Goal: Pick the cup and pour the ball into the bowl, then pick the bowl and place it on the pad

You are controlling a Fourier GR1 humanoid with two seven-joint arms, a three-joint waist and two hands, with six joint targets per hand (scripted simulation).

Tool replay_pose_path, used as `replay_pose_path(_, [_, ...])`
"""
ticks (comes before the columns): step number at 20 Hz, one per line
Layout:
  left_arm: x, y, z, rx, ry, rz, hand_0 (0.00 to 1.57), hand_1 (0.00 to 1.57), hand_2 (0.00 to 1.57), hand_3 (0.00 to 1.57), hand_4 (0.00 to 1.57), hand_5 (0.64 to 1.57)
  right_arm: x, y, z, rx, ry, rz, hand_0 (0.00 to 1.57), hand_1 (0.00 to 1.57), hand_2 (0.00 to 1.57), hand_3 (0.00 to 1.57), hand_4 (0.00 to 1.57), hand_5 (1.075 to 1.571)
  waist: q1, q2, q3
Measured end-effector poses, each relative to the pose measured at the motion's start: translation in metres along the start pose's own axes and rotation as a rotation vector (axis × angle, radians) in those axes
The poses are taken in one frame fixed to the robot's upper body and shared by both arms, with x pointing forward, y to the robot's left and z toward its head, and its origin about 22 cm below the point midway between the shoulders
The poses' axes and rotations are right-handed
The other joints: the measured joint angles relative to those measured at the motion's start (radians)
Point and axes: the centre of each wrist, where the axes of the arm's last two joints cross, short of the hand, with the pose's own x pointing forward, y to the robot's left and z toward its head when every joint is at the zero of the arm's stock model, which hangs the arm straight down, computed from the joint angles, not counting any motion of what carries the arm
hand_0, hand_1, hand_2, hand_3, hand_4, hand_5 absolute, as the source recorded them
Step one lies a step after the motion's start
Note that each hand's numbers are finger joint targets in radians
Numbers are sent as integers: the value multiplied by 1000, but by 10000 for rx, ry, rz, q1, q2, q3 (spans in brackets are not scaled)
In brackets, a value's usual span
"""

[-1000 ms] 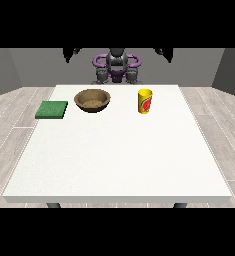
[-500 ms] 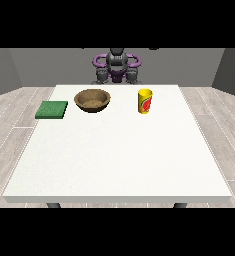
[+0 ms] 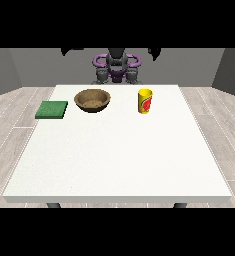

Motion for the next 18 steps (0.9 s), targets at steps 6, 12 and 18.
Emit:
replay_pose_path(6, [-26,21,-14,196,-1441,-577,0,0,0,0,481,1483,-4,-9,-10,316,-1297,-110,0,0,0,0,685,1548,-179,1689,0])
replay_pose_path(12, [-70,41,-20,173,-1388,-834,0,0,0,0,41,1457,-6,-28,-16,447,-1673,-65,0,0,0,0,671,1560,-377,2207,-4])
replay_pose_path(18, [-107,47,-28,30,-962,-962,0,0,0,0,138,1433,-19,-46,-21,324,-1416,-119,0,0,0,0,670,1560,-392,2044,-3])
